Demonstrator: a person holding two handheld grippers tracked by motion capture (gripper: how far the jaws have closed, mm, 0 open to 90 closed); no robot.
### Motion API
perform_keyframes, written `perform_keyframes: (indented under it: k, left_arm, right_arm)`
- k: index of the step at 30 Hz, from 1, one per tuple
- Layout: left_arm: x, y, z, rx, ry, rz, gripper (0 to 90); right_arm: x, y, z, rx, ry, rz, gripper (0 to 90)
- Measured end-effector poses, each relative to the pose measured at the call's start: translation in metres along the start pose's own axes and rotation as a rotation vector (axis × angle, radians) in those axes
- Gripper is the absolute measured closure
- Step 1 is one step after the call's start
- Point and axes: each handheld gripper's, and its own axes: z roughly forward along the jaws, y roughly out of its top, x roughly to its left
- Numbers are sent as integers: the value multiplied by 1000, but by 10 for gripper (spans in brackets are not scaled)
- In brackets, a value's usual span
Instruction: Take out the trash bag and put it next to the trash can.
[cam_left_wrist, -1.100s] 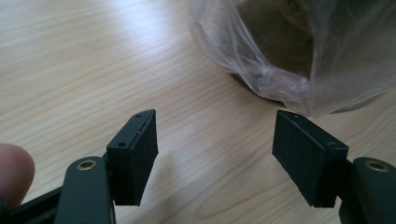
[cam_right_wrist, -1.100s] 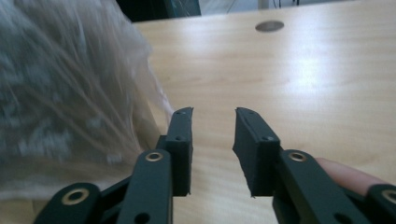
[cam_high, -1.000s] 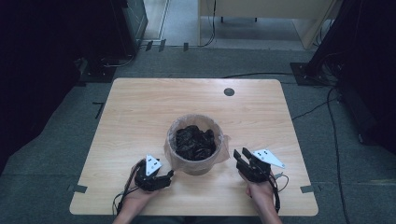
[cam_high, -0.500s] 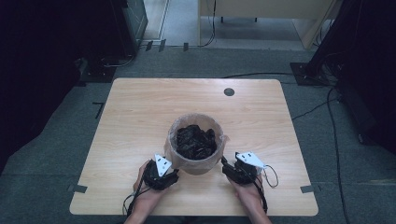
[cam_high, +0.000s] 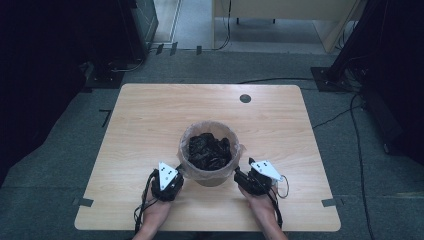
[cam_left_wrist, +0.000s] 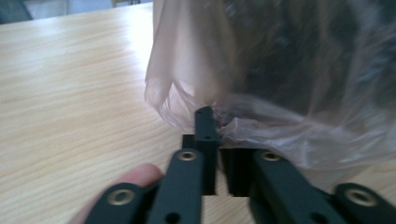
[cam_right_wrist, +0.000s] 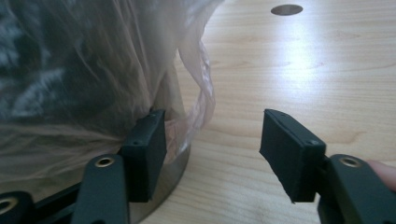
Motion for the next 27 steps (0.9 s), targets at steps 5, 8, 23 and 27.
perform_keyframes:
  k: [5, 8, 23, 27]
  left_arm:
    - [8, 14, -10, -63, -32, -8, 900]
    - [15, 27, -21, -119, -32, -14, 900]
    - [13, 64, -43, -216, -17, 27, 900]
    - [13, 72, -44, -224, -34, 45, 900]
  right_arm:
    - [1, 4, -3, -27, 8, 5, 448]
    - [1, 6, -7, -32, 19, -2, 443]
    - [15, -4, -16, 65, -21, -138, 390]
    - [8, -9, -25, 98, -59, -98, 381]
